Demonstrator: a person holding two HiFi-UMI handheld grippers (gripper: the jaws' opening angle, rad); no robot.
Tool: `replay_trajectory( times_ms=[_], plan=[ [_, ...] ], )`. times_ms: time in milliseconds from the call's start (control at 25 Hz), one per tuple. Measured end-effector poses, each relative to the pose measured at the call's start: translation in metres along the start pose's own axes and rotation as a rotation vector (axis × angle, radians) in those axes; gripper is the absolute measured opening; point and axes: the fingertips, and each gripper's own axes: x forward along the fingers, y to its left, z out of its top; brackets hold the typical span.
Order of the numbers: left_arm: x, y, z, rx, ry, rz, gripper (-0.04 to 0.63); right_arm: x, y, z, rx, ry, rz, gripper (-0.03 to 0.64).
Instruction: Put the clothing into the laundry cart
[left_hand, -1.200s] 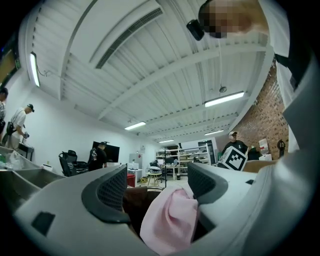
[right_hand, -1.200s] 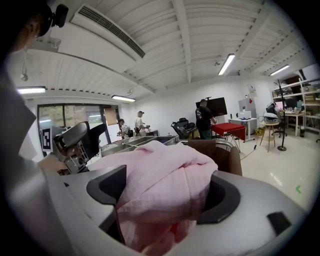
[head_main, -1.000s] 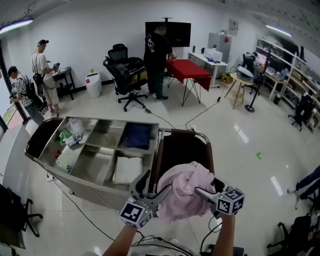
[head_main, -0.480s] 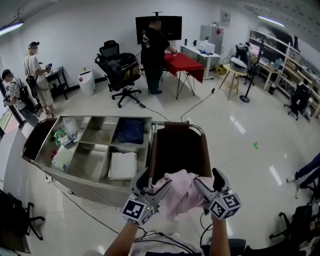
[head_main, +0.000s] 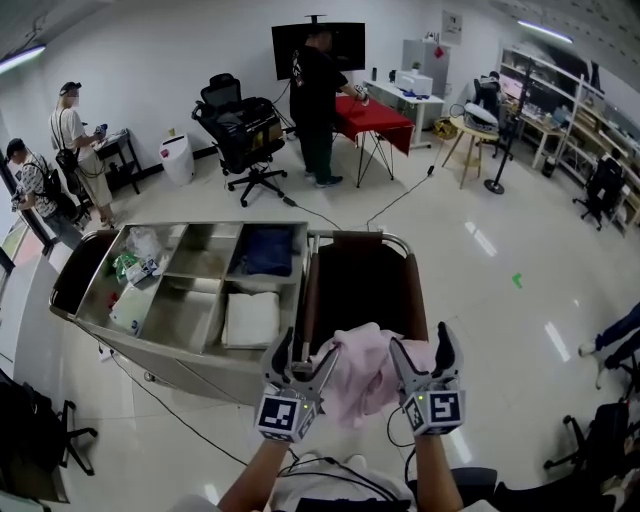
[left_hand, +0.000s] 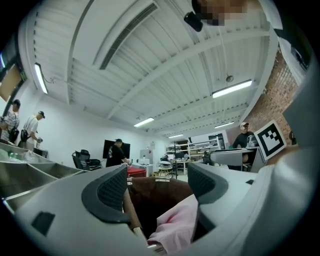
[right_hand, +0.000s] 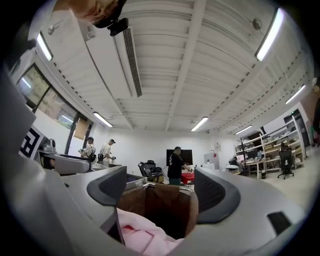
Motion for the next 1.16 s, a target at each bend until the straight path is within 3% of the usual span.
replay_trajectory(
  times_ms=[240, 480, 680, 1160],
  plan=[
    [-0.010, 0.011, -0.008, 0.017, 0.007, 0.068, 0.362, -0.006, -0.002, -0.008, -0.047, 0.044, -0.035, 0.446],
    [-0.017, 0.012, -0.011, 0.028, 0.007, 0.090, 0.362, -0.012, -0.001, -0.015, -0.006, 0.055, -0.041, 0.446],
    [-0.022, 0.011, -0.012, 0.006, 0.020, 0.091, 0.362, -0.019, 0.004, -0.013, 0.061, 0.027, -0.051, 0.446],
    [-0.035, 0.003, -0.015, -0.030, 0.003, 0.072, 0.362, -0.027, 0.022, -0.024, 0.050, 0.061, -0.015, 0.446]
  ],
)
